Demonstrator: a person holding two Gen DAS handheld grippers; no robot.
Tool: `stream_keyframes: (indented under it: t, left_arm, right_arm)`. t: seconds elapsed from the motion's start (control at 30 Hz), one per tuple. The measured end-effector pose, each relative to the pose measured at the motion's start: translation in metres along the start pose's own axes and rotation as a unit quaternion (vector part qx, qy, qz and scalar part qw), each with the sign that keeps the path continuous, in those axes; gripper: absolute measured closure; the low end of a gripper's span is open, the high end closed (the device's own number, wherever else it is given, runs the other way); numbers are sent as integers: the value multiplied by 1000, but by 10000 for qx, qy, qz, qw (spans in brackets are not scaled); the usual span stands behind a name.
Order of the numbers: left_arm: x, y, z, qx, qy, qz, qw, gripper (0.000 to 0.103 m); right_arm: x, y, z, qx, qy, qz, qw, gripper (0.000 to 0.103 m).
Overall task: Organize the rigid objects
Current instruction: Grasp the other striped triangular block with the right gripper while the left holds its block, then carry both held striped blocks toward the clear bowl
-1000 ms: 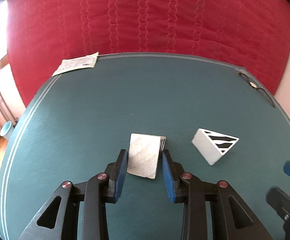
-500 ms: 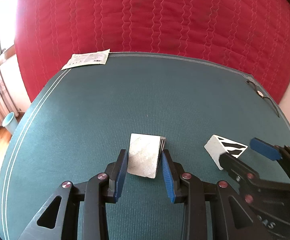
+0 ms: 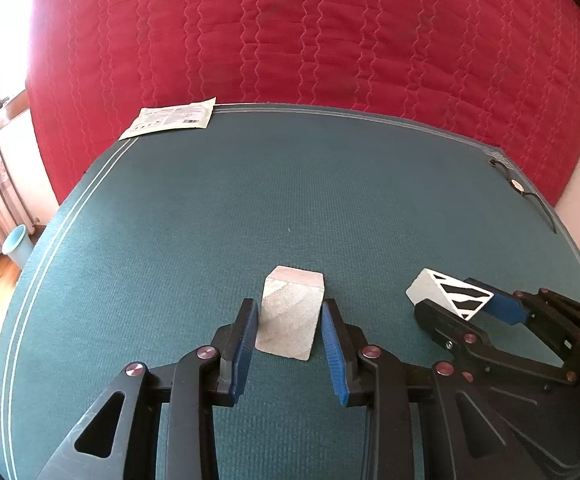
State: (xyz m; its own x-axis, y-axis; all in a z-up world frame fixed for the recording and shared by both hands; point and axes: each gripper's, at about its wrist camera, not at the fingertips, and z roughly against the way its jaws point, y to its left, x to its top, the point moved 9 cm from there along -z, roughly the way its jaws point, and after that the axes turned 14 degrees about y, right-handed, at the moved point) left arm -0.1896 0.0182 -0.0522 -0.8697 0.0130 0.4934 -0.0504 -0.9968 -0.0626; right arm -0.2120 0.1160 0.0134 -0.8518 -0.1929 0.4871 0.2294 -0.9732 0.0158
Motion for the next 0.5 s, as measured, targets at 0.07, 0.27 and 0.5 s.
stream_keyframes:
  t: [0.07, 0.27, 0.5]
  left_arm:
    - [0, -1, 1, -19, -19, -21, 10000, 69]
    - [0, -9, 6, -199, -69, -70, 9998, 74]
    - [3, -13, 9, -563, -48, -33, 9984, 81]
  right_arm:
    - [-3, 0, 0, 0, 5, -21, 10000, 58]
    - [-21, -5, 13, 27, -20, -136, 9999, 58]
    - [-48, -18, 38, -50, -122, -312, 9994, 58]
